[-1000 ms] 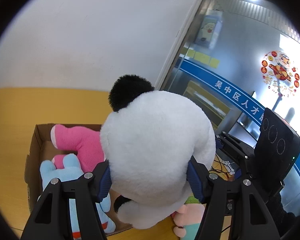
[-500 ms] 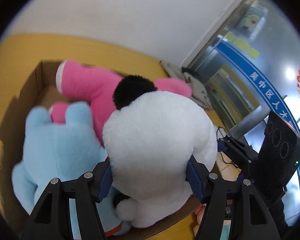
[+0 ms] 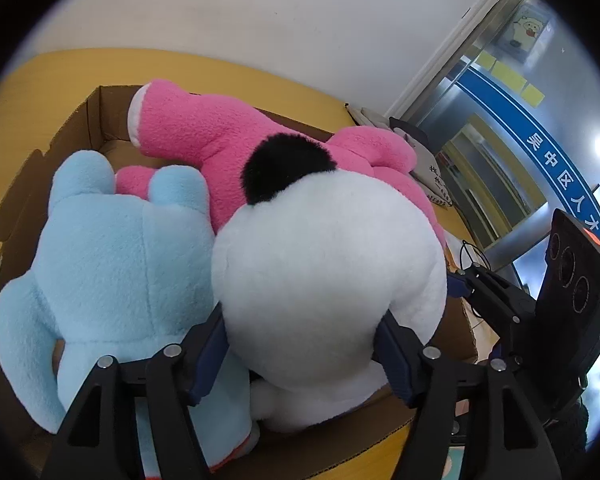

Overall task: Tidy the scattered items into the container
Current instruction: 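Carry the panda with both grippers into the box and open both, then move both open grippers to the pig plush with green hair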

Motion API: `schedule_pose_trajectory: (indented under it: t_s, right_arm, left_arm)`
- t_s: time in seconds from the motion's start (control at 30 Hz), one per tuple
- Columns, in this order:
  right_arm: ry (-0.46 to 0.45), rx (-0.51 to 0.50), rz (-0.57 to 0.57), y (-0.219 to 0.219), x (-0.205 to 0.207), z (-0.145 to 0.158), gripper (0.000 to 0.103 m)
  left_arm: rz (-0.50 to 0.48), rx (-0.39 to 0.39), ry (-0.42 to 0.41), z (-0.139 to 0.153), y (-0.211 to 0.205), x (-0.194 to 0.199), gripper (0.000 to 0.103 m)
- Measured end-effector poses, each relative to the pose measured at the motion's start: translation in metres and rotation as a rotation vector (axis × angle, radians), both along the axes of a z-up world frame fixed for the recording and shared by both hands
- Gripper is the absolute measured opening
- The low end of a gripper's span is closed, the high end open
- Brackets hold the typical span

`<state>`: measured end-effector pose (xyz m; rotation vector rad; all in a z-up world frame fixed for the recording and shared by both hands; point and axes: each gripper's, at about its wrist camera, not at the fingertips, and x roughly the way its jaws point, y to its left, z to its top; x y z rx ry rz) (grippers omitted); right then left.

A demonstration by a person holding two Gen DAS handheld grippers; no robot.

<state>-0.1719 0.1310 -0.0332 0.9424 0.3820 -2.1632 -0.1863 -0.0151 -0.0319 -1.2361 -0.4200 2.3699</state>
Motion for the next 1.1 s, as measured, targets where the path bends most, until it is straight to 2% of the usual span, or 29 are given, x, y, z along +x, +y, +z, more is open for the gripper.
schedule_pose_trajectory:
  t_s: [0.07,0.1,0.17,0.27,0.4,0.53,0.6,0.8,1.1]
  right_arm:
    - [0.008,-0.013,-0.017,0.005,0.004,0.005,0.096]
    - [0.011,-0.023,-0.029,0.008,0.007,0.009,0.098]
    - [0.058,-0.021,-0.047,0.013,0.020,0.020,0.102]
    - [0.191,0.018,-0.082,0.020,0.048,0.043,0.103]
    - [0.295,-0.002,-0.160,0.034,0.092,0.076,0.103]
    - [0.277,-0.111,-0.203,0.051,0.132,0.095,0.103]
    - [0.271,-0.126,-0.245,0.058,0.145,0.096,0.103]
    - [0.218,-0.125,-0.376,0.083,0.168,0.085,0.103]
    - [0.236,-0.090,-0.384,0.091,0.191,0.080,0.103]
  left_arm:
    - [0.008,0.003,0.016,0.010,-0.002,0.010,0.073]
    - [0.019,-0.012,0.032,0.016,-0.004,0.016,0.073]
    - [0.060,-0.078,0.095,0.033,-0.008,0.034,0.072]
    - [0.112,-0.177,0.199,0.060,-0.014,0.069,0.076]
    - [0.148,-0.245,0.294,0.085,-0.016,0.114,0.079]
    - [0.164,-0.287,0.322,0.095,-0.012,0.152,0.079]
    - [0.172,-0.287,0.338,0.098,-0.009,0.167,0.079]
    - [0.185,-0.250,0.353,0.098,-0.003,0.200,0.079]
    - [0.162,-0.261,0.332,0.083,0.008,0.210,0.079]
